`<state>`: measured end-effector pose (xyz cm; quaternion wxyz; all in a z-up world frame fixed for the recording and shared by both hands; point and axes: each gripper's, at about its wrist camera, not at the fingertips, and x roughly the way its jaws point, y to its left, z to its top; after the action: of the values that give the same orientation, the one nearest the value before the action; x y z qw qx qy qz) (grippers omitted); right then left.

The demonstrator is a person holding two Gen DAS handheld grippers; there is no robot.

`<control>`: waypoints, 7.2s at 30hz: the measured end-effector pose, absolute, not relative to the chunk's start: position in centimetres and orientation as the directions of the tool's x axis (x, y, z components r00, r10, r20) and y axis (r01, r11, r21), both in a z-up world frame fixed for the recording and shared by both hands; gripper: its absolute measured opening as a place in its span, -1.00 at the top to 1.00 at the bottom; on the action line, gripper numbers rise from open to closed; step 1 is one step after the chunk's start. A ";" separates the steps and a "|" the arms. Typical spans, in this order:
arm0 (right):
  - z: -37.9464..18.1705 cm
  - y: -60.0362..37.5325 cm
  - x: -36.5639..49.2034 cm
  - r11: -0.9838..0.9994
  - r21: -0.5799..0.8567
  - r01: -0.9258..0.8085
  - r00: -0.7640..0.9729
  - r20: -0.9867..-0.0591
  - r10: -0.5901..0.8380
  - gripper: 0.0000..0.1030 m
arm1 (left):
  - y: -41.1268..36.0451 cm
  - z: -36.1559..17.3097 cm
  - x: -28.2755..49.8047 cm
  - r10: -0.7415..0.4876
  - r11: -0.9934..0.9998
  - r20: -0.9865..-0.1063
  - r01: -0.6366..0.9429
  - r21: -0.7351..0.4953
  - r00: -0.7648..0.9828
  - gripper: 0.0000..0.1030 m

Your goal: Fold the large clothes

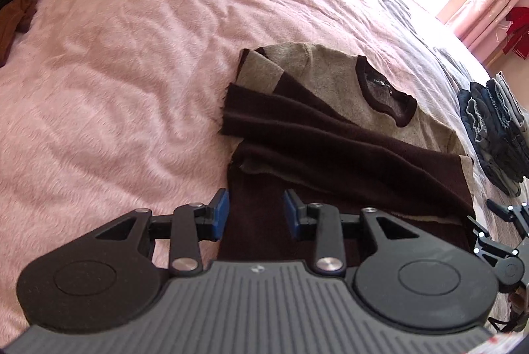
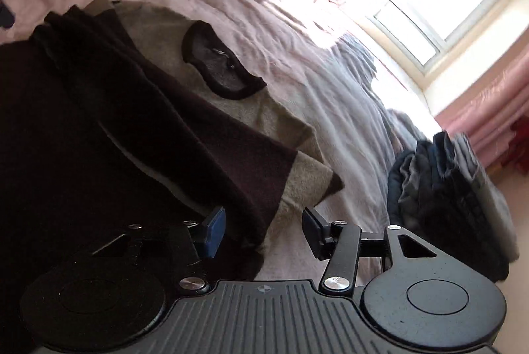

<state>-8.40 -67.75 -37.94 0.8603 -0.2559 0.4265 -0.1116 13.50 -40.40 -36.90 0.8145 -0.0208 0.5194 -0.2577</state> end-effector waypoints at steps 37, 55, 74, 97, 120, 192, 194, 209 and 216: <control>-38.4 -77.1 -3.2 0.939 -0.055 0.340 0.614 -0.743 -0.266 0.55 | -51.9 -39.2 15.5 -0.417 0.726 -0.786 0.687 0.015 0.457 0.38; -38.1 -72.5 -9.2 0.954 -0.094 0.283 0.592 -0.766 -0.251 0.51 | -49.5 -40.2 11.5 -0.368 0.738 -0.832 0.675 0.010 0.415 0.38; -35.2 -67.7 -19.6 0.831 0.316 0.458 0.432 -0.896 0.102 0.49 | -43.3 -36.2 -0.1 -0.210 0.813 -0.963 0.577 -0.075 0.171 0.11; -37.8 -69.2 -32.9 0.691 0.508 0.514 0.395 -0.856 0.335 0.14 | -26.5 -39.3 -2.6 -0.374 0.845 -0.924 0.380 -0.376 -0.082 0.13; -41.6 -69.5 -35.5 0.433 0.718 0.545 0.611 -0.694 0.381 0.95 | -24.9 -42.3 -0.5 -0.608 0.659 -0.771 0.421 -0.623 -0.189 0.93; -34.1 -68.7 -15.7 0.858 0.246 0.451 0.627 -0.772 -0.108 -0.08 | -37.5 -37.1 9.9 -0.532 0.607 -0.836 0.751 -0.261 0.139 0.32; -34.6 -68.4 -15.0 0.884 0.234 0.406 0.635 -0.768 -0.088 0.24 | -37.6 -37.5 9.9 -0.530 0.607 -0.835 0.753 -0.253 0.147 0.70; -33.9 -69.8 -15.3 0.876 0.281 0.392 0.694 -0.715 -0.081 0.96 | -37.6 -36.7 9.6 -0.555 0.650 -0.783 0.734 -0.196 0.283 0.92; -34.2 -73.1 -15.3 0.821 0.323 0.471 0.684 -0.721 -0.108 0.96 | -40.3 -37.0 11.3 -0.523 0.678 -0.775 0.724 -0.127 0.354 0.89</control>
<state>-15.25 -73.14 -34.24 0.8828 0.2502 0.3620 -0.1640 11.31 -40.33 -36.99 0.8139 0.1195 0.4201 -0.3831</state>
